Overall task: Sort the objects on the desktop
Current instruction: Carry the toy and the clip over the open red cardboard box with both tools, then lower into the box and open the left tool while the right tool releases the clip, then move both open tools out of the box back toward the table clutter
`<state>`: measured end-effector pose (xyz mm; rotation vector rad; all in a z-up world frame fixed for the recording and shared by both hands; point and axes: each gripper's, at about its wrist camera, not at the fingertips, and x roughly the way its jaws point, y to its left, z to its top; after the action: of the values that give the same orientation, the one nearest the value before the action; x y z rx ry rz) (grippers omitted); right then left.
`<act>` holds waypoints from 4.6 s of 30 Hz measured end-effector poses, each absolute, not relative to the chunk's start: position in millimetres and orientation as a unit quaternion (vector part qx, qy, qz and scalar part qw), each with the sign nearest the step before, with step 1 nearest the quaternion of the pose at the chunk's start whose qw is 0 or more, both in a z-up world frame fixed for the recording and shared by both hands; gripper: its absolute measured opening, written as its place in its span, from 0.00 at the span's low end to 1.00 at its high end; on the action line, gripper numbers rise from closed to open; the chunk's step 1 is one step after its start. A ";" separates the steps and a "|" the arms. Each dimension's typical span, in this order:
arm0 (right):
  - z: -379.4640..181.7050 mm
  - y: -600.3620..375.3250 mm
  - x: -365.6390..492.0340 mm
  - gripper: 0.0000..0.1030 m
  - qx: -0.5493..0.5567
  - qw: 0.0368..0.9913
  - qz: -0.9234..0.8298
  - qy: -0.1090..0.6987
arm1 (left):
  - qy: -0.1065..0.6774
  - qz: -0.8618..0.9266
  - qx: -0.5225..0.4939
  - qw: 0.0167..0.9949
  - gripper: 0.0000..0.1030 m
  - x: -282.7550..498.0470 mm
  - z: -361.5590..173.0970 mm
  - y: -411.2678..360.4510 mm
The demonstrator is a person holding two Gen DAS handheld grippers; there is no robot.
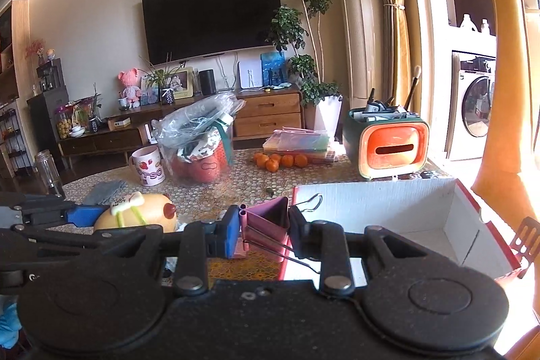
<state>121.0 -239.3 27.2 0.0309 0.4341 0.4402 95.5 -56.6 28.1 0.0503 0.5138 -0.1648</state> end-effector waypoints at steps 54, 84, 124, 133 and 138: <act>-74.3 -356.1 260.0 0.28 -0.047 0.897 0.150 0.413 | 0.525 -0.205 0.169 0.808 0.46 310.7 -80.2 -227.9; -29.0 -352.0 217.8 0.56 -0.041 0.920 0.150 0.361 | 0.431 -0.229 0.096 0.867 0.54 257.0 -17.8 -190.8; 15.7 -210.2 82.1 0.98 -0.025 0.947 0.199 0.253 | 0.289 -0.131 -0.020 0.948 0.84 78.5 30.5 -3.3; 6.6 -172.7 75.2 0.99 -0.020 0.946 0.205 0.252 | 0.273 -0.089 -0.031 0.957 1.00 61.3 19.1 39.0; 0.8 -152.5 75.6 0.99 -0.026 0.942 0.214 0.256 | 0.274 -0.074 -0.035 0.958 1.00 58.6 9.6 58.5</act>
<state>75.6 -152.5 0.8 -0.0534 0.5213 0.4366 58.6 58.5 9.6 -0.0711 0.5562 -0.1508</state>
